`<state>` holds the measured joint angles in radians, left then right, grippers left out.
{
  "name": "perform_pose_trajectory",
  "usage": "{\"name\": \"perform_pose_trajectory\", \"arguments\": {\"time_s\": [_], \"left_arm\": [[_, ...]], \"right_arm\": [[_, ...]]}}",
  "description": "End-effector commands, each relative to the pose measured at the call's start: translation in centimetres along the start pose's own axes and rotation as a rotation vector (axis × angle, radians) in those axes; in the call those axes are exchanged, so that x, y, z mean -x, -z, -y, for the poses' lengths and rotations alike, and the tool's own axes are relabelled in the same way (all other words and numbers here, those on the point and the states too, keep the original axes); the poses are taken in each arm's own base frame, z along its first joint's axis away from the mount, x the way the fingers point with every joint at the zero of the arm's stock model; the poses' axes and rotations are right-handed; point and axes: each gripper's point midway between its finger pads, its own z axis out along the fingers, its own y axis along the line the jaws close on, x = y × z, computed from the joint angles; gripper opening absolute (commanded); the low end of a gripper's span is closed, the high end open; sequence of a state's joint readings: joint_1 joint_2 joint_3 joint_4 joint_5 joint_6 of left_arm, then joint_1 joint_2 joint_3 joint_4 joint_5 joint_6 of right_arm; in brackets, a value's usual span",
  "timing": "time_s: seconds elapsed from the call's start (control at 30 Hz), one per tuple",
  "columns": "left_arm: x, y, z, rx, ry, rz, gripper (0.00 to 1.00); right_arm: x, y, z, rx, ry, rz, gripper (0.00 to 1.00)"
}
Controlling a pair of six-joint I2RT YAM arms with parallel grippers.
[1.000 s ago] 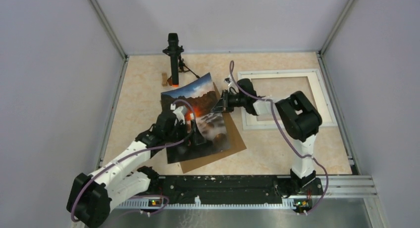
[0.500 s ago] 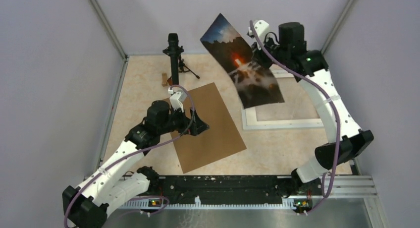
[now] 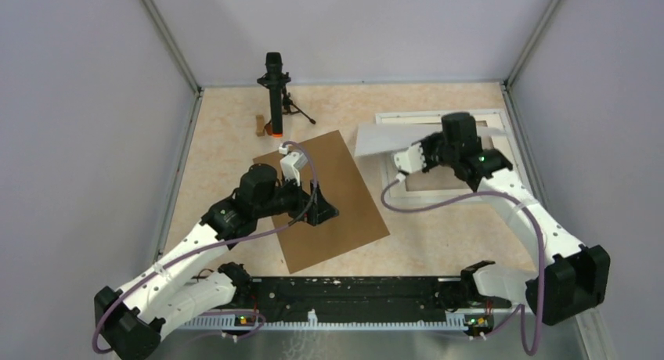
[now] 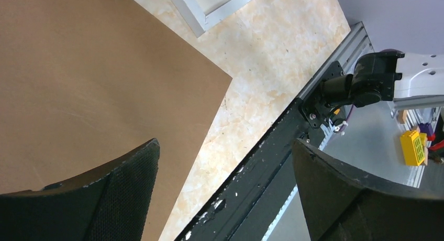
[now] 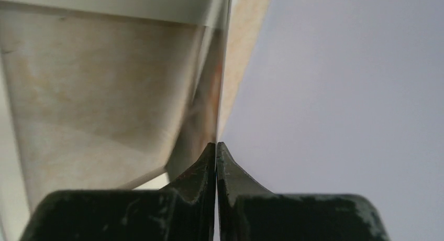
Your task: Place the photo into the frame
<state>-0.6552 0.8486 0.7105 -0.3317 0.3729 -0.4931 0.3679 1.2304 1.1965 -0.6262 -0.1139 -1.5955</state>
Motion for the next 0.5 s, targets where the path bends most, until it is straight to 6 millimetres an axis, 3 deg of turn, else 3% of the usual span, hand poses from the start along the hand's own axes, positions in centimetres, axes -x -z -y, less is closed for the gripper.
{"name": "perform_pose_trajectory", "arguments": {"time_s": [0.0, 0.13, 0.27, 0.33, 0.4, 0.43, 0.47], "left_arm": [[0.4, -0.1, 0.6, -0.019, -0.046, 0.029, 0.98], [0.3, 0.0, 0.8, -0.026, -0.059, 0.037, 0.98], [0.2, 0.3, 0.6, -0.001, -0.079, 0.043, 0.98], [0.1, 0.3, 0.6, 0.003, -0.088, 0.042, 0.98], [0.1, 0.3, 0.6, 0.006, -0.099, 0.044, 0.98], [0.1, 0.3, 0.7, 0.008, -0.105, 0.045, 0.98], [0.2, 0.3, 0.7, 0.010, -0.109, 0.047, 0.98]], "right_arm": [[-1.3, 0.3, 0.2, -0.218, 0.252, -0.074, 0.00], [-2.6, -1.7, -5.1, -0.022, 0.226, -0.112, 0.00], [-2.2, -2.1, -8.4, 0.058, 0.236, -0.082, 0.00], [-2.3, -2.2, -10.0, 0.105, 0.229, -0.081, 0.05], [-2.4, -2.3, -11.7, 0.155, 0.207, -0.082, 0.25], [-2.2, -2.1, -12.5, 0.181, 0.197, -0.075, 0.43], [-1.7, -1.7, -13.1, 0.198, 0.173, -0.055, 0.78]]}}
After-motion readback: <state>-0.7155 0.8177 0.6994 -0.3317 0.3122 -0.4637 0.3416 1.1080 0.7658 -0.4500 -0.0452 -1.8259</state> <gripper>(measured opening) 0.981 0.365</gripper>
